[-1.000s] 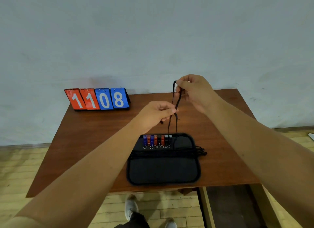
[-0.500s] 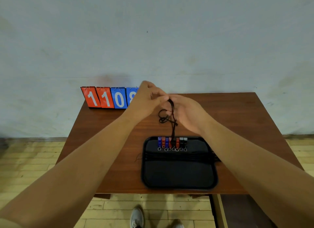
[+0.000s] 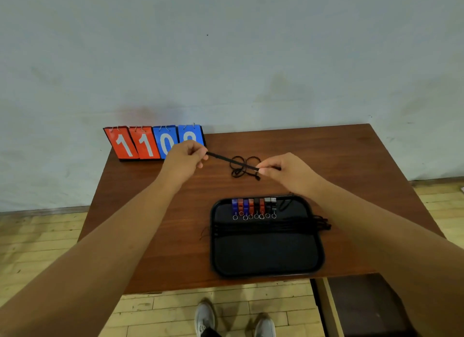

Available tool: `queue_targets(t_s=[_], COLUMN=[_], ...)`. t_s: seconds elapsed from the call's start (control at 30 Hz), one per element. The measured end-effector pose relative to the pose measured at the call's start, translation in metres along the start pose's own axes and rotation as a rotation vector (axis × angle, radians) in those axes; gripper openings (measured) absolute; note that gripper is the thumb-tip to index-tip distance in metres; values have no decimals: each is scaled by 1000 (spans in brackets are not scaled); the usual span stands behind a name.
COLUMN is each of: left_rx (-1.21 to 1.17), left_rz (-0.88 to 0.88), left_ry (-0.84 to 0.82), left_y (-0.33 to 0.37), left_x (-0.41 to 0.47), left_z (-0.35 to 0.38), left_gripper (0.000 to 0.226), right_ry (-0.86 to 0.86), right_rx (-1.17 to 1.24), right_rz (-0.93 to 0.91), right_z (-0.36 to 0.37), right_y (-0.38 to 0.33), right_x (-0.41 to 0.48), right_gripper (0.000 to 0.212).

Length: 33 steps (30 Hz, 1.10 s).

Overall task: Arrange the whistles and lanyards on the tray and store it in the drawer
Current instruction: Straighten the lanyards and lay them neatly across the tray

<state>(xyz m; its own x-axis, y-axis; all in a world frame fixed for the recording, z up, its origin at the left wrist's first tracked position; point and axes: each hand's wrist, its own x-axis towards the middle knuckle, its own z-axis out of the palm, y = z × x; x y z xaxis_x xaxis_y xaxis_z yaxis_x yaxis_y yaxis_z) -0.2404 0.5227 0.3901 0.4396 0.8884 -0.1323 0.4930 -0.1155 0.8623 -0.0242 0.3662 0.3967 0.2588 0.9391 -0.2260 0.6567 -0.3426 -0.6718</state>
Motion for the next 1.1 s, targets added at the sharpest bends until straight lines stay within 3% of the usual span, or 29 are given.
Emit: queue_targets(t_s=[0.23,0.47,0.67,0.87,1.1], left_rx=[79,296,392,444,548], left_rz=[-125,-167,-183,-224,-146], left_ry=[-161,-262,-358,-309,-194], left_y=[-54,-108,-155,-178,-199], left_x=[-11,-40,-65,-80,-75], left_z=[23,51,76,103,130], left_gripper=[6,4,20,5,7], right_ry=[-26,-177,-228,-159,-64], right_rx=[-109,-205,-235,-257,-346], right_rz=[142,266,316,306,310], right_z=[5,33,55,72,90], right_y=[76,147,198,226,249], right_x=[-13,-45,-74,-83,-71], right_gripper=[27,29,29,26,11])
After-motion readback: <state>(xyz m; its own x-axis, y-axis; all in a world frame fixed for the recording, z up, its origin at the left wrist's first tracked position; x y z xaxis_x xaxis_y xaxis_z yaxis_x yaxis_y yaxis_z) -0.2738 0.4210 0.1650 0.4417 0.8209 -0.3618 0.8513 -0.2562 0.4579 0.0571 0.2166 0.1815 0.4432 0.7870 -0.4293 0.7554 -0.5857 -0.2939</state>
